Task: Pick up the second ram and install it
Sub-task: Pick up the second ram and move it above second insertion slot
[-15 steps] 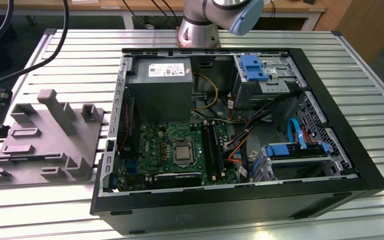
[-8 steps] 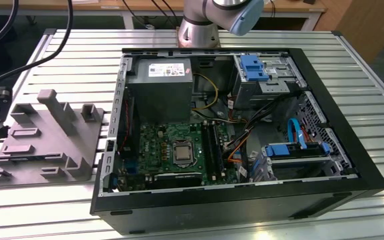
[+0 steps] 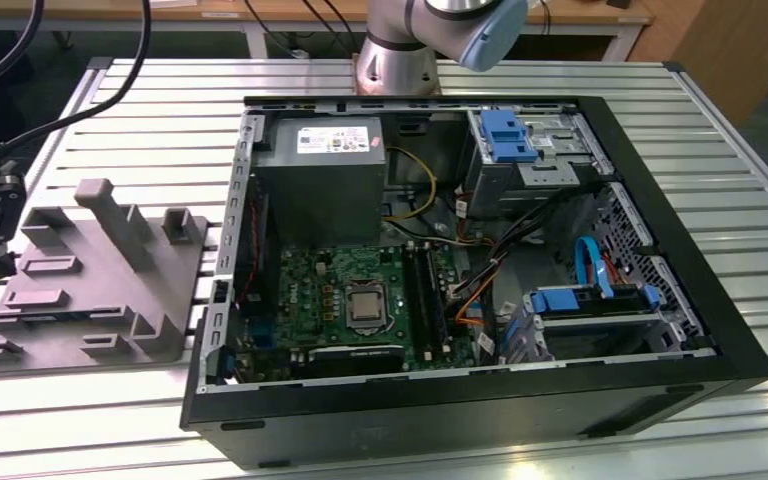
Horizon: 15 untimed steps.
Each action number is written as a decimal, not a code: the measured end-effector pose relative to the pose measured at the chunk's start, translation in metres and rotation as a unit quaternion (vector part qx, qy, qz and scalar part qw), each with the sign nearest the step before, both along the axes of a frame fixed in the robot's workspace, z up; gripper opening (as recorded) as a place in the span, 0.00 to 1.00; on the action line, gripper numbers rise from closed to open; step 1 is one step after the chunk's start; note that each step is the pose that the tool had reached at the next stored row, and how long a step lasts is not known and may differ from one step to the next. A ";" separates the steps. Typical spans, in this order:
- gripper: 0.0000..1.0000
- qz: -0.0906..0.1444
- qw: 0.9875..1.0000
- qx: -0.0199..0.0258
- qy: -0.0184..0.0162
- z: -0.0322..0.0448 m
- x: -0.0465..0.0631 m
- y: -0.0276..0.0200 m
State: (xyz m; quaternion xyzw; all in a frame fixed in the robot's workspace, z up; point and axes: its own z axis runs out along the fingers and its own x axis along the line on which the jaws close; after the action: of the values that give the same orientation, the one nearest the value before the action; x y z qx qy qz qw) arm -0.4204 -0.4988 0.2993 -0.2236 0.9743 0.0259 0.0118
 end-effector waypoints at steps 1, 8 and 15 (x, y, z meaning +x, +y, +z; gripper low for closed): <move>0.10 0.009 1.000 0.000 0.000 -0.0002 0.000 0.0000; 0.10 0.073 0.997 0.000 0.000 -0.0020 0.000 0.0000; 0.10 0.136 0.991 0.000 0.000 -0.0038 0.000 0.0000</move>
State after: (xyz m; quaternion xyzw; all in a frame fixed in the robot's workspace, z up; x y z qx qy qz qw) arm -0.4204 -0.4988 0.2955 -0.3543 0.9347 0.0273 0.0082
